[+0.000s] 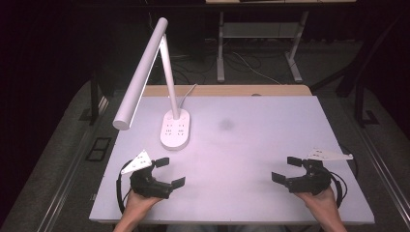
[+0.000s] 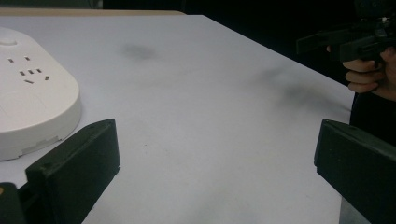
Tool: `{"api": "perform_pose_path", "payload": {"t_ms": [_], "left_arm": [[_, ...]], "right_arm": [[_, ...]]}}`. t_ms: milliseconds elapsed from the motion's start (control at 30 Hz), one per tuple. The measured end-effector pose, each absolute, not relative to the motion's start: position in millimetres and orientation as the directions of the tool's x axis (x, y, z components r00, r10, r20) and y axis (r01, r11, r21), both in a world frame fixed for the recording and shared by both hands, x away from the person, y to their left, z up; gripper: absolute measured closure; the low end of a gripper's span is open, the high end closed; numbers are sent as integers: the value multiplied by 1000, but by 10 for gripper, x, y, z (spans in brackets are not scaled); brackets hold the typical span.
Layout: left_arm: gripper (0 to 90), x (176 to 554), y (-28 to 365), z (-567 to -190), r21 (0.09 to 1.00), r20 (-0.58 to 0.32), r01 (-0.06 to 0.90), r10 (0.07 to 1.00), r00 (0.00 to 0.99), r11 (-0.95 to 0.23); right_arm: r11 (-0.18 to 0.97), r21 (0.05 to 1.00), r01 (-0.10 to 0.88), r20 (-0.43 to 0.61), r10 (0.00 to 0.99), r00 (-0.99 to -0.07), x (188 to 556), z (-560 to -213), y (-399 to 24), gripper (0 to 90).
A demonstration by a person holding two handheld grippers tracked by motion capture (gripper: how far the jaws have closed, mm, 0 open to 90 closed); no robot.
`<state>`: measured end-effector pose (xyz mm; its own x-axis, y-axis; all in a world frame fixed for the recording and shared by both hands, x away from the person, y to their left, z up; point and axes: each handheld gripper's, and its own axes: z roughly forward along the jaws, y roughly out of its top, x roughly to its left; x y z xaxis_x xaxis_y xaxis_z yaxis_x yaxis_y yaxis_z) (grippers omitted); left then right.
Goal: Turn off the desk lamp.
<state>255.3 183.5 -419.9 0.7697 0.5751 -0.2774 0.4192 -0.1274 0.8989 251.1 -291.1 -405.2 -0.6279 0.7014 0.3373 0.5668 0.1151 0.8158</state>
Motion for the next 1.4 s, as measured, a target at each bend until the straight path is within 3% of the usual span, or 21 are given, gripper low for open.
{"api": "perform_pose_path", "payload": {"t_ms": [1400], "left_arm": [[0, 2553, 1825, -4205, 896, -276, 421, 566, 777, -141]], "right_arm": [[205, 776, 596, 328, 676, -660, 2578, -3960, -2794, 5]]}}
